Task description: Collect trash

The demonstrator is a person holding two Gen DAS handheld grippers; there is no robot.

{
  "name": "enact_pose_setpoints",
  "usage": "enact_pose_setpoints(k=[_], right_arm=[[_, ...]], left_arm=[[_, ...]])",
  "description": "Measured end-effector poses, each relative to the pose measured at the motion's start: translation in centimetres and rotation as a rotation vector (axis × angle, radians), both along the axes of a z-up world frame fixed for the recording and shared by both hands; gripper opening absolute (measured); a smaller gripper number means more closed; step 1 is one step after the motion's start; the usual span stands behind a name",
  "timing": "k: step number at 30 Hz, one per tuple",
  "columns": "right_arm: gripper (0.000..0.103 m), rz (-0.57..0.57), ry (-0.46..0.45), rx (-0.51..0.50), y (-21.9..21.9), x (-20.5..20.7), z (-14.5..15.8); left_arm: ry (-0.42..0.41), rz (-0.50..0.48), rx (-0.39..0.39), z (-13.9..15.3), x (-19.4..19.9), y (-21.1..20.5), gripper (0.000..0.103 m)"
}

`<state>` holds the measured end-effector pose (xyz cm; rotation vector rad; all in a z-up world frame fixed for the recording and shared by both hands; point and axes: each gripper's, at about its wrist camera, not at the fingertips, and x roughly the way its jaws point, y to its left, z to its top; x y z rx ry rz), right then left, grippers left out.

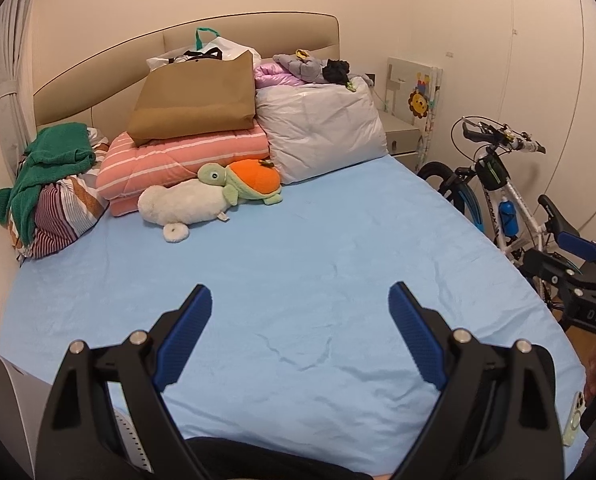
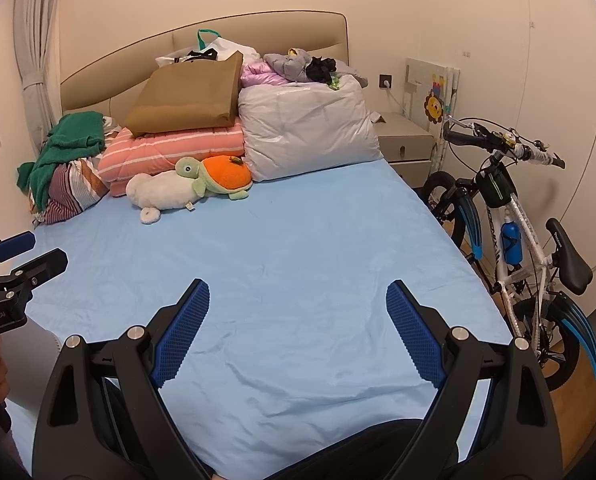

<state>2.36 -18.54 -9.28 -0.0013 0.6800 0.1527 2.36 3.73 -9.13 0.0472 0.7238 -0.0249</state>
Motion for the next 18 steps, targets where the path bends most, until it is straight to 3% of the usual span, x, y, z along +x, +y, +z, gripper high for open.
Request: enact_pose_setpoints(k=[18], right_arm=[[0.087, 0.013, 0.001, -0.002, 0.17, 0.27, -0.08]], left_arm=[[0.008, 0.038, 0.027, -0.27, -0.25, 0.33, 0.090]])
